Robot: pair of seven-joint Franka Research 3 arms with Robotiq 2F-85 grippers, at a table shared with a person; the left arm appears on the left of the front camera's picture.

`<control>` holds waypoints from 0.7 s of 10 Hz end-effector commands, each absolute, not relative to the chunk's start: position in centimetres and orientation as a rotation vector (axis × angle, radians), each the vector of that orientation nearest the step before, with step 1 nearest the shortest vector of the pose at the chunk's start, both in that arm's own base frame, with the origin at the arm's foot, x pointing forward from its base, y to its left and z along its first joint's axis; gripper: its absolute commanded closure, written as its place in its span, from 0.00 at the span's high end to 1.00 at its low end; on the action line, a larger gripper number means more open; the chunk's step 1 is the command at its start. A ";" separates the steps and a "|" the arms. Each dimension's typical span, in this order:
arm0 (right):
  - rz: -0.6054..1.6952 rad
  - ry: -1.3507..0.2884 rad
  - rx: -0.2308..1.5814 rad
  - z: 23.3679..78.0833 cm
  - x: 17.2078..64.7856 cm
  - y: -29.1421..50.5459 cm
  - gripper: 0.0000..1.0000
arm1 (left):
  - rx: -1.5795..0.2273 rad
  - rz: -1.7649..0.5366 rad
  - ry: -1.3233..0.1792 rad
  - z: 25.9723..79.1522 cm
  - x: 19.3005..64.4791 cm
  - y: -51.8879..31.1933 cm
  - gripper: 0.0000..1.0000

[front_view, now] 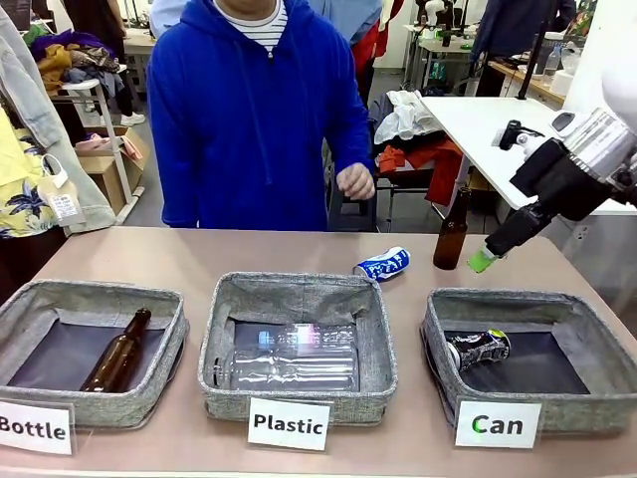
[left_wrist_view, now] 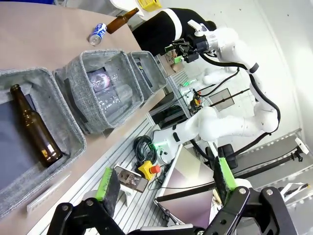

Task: Sort the can waste into the basket.
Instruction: Pick up the can waste from the table and place it in the right Fabric basket.

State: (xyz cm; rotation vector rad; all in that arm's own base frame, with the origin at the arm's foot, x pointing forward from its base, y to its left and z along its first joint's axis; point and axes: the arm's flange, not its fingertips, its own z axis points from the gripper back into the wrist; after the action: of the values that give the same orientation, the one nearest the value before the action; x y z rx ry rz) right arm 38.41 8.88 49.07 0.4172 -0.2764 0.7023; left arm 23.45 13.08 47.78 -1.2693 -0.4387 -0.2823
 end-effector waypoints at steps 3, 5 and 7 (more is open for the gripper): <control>1.327 -0.270 0.242 51.2 45.5 15.2 1.00 | -1.290 -0.277 -0.446 48.2 23.4 12.9 1.00; 1.796 -0.260 0.277 51.9 48.1 18.1 1.00 | -1.290 -0.277 -0.446 48.2 23.4 12.9 1.00; 2.155 -0.197 0.180 50.8 51.0 19.2 1.00 | -1.290 -0.277 -0.446 48.2 23.4 12.9 1.00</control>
State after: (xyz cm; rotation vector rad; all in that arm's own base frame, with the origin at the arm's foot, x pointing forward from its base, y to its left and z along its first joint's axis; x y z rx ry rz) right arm 49.20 20.54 50.82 0.2512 -0.2033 1.7616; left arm 23.45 13.08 47.78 -1.2696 -0.4384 -0.2816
